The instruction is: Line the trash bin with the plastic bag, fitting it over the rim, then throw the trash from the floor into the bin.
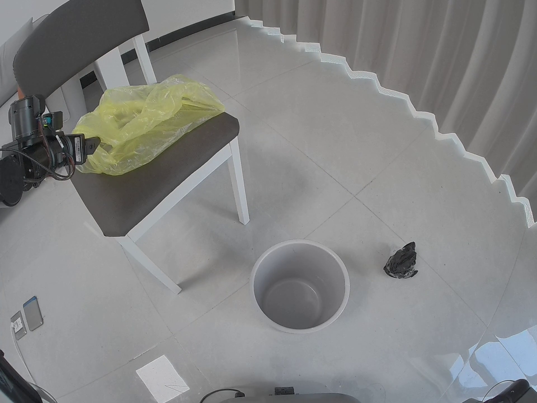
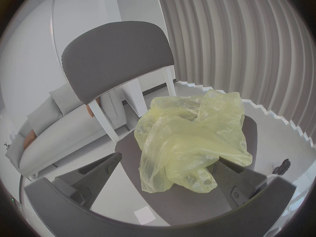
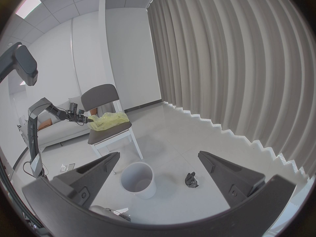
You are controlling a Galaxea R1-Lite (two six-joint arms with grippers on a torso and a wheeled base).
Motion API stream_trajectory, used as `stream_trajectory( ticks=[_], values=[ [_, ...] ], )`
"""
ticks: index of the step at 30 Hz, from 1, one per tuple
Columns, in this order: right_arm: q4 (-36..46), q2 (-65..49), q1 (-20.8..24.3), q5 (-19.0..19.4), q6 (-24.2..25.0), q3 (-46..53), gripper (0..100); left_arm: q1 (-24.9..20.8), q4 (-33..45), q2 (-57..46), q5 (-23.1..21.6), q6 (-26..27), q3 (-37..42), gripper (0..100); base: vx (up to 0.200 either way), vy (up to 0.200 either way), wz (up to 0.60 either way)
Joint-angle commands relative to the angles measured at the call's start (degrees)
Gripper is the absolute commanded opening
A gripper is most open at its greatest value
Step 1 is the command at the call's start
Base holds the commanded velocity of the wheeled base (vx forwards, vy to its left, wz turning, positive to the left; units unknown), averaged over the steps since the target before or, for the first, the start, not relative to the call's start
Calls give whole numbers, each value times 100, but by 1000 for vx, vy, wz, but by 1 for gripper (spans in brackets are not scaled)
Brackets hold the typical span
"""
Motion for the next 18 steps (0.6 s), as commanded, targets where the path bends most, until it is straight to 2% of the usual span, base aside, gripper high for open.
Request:
stream_trajectory(
  ticks=[1, 2, 3, 13, 18],
  values=[
    [0, 4, 0, 3, -1, -15, 100, 12, -14, 31, -110, -111, -8, 100, 0, 0, 0],
    [0, 4, 0, 3, -1, -24, 100, 21, -5, 31, -172, -155, -8, 100, 0, 0, 0],
    [0, 4, 0, 3, -1, -24, 100, 30, -5, 31, -198, -181, -8, 0, 0, 0, 0],
    [-27, 100, 0, 3, -1, -112, 100, 83, 13, 14, -295, -207, 63, 0, 0, 0, 0],
    [-27, 390, 0, 3, -1, -437, 100, -128, -23, -329, -303, -225, 54, 0, 0, 0, 0]
  ],
)
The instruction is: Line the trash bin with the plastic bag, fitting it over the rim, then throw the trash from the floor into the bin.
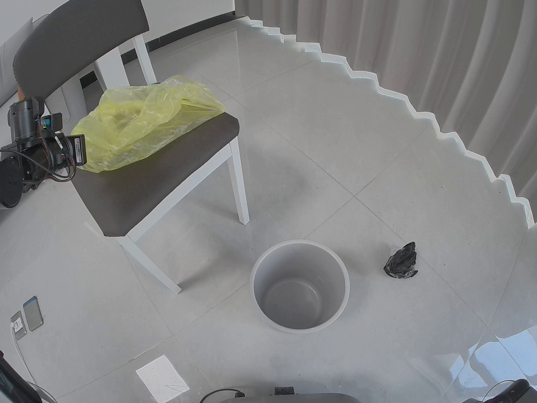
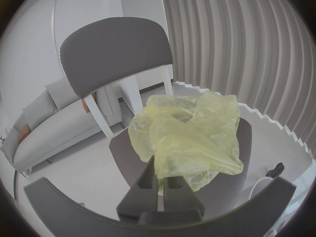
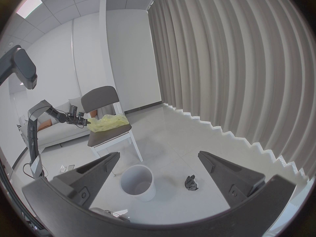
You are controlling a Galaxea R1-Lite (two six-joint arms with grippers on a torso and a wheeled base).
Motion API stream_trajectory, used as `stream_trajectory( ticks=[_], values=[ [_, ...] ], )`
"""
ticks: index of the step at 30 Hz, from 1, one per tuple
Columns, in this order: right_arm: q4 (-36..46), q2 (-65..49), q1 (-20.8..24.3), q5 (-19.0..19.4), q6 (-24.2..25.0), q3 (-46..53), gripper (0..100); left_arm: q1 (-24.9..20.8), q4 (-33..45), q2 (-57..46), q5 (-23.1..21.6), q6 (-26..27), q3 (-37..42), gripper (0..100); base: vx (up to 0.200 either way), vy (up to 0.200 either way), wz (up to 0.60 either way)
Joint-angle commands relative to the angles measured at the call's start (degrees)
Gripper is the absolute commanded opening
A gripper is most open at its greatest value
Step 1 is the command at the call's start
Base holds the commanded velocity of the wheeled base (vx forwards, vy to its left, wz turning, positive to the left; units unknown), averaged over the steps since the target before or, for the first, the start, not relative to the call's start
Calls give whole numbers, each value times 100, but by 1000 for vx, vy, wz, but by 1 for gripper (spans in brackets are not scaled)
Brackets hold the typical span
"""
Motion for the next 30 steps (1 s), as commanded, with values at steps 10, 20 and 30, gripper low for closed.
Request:
stream_trajectory(
  ticks=[10, 20, 30],
  values=[
    [-10, 1202, 53, 10, -376, -1125, 100, -1488, 965, -1526, -85, 631, -631, 0, 0, 0, 0],
    [8, 2072, 53, -52, -429, -1802, 100, -3448, 2512, -2054, 29, 1685, -1659, 0, 0, 0, 0],
    [8, 2529, 79, -17, -429, -2127, 100, -4327, 3532, -2194, 196, 3039, -1967, 0, 0, 0, 0]
  ],
)
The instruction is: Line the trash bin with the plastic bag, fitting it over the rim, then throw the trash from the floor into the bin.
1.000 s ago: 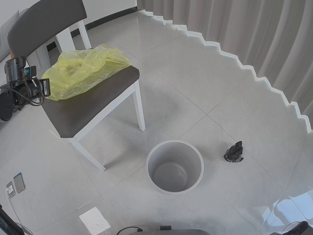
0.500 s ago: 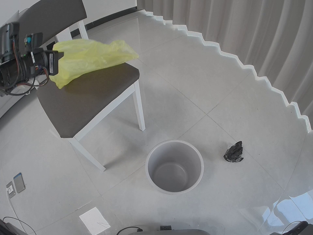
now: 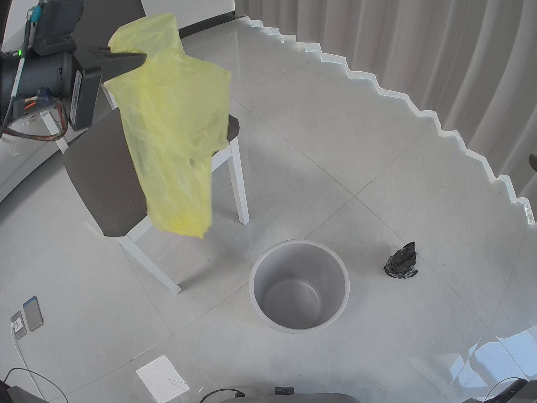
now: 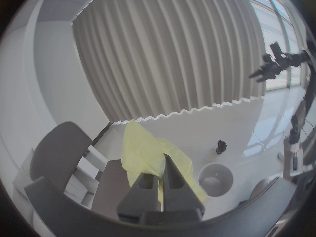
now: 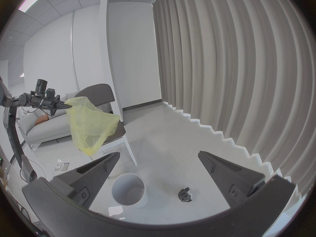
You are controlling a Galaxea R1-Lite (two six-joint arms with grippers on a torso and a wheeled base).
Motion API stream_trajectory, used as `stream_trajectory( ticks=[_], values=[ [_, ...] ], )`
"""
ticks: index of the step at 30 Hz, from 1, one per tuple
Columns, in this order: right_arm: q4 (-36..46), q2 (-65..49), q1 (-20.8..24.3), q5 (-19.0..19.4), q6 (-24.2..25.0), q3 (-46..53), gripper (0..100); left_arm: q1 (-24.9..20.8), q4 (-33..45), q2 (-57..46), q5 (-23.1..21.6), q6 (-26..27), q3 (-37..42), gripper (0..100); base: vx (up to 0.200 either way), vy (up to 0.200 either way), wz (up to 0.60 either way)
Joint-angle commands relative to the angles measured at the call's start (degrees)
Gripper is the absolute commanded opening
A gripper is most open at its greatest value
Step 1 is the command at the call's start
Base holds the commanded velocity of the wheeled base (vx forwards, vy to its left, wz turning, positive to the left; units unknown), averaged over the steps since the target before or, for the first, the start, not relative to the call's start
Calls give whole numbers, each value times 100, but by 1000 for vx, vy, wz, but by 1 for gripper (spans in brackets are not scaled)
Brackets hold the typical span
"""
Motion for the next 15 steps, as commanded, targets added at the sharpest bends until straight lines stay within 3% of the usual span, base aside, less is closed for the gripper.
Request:
stream_trajectory(
  ticks=[1, 15],
  values=[
    [4, 461, 51, 32, -3, -283, 100, -542, 357, -125, 37, 372, -370, 0, 0, 0, 0],
    [-22, 1393, 227, 138, 58, -758, 100, -1166, 1043, 104, 45, 1040, -766, 0, 0, 0, 0]
  ],
)
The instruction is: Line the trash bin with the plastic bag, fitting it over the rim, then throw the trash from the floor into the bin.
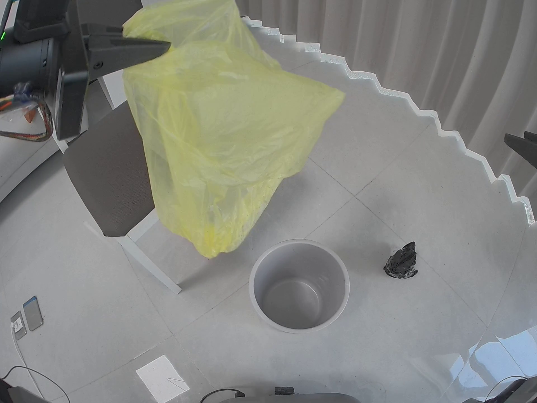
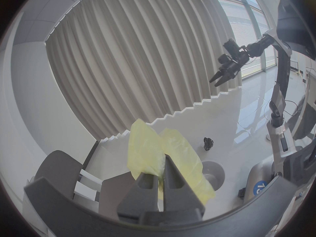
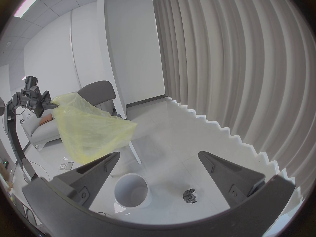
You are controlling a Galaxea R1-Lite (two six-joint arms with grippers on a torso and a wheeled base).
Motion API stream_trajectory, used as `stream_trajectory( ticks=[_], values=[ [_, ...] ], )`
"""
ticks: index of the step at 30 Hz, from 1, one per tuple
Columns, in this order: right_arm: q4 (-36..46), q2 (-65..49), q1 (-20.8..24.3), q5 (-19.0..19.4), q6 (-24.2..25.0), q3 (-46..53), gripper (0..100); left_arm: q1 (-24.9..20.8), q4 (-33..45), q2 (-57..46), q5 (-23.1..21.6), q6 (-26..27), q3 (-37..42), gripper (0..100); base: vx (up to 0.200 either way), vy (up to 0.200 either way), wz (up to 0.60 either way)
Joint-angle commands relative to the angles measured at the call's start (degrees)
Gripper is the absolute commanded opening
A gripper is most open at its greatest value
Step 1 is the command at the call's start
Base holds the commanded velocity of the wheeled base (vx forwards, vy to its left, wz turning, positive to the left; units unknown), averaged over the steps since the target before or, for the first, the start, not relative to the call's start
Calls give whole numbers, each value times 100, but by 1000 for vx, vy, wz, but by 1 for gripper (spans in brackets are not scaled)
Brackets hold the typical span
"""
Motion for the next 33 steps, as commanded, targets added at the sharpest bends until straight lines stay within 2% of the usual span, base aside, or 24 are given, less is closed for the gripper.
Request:
stream_trajectory(
  ticks=[1, 6, 7, 10, 11, 14, 17, 23, 29, 33],
  values=[
    [-11, 501, 13, 125, 27, -161, 100, -179, 142, 95, 6, 152, -110, 0, 0, 0, 0],
    [-11, 879, 22, 301, 35, -434, 100, -478, 406, 157, 112, 249, -356, 0, 0, 0, 0],
    [-11, 1116, 84, 362, 53, -627, 100, -689, 590, 174, 288, 328, -505, 0, 0, 0, 0],
    [-2, 1336, 198, 397, 123, -812, 100, -865, 731, 192, 419, 398, -602, 0, 0, 0, 0],
    [-2, 1556, 339, 406, 281, -988, 100, -970, 836, 210, 481, 469, -681, 0, 0, 0, 0],
    [-2, 1705, 435, 406, 378, -1111, 100, -997, 872, 210, 499, 530, -725, 0, 0, 0, 0],
    [-2, 2312, 646, 441, 615, -1620, 100, -1050, 1038, 157, 499, 794, -786, 0, 0, 0, 0],
    [-11, 2813, 673, 599, 615, -2060, 100, -1173, 1135, 34, 569, 803, -707, 0, 0, 0, 0],
    [86, 3226, 761, 608, 633, -2614, 100, -1401, 1126, 43, 648, 803, -663, 0, 0, 0, 0],
    [94, 3393, 840, 608, 633, -2631, 100, -1445, 1126, 51, 657, 803, -637, 0, 0, 0, 0]
  ],
)
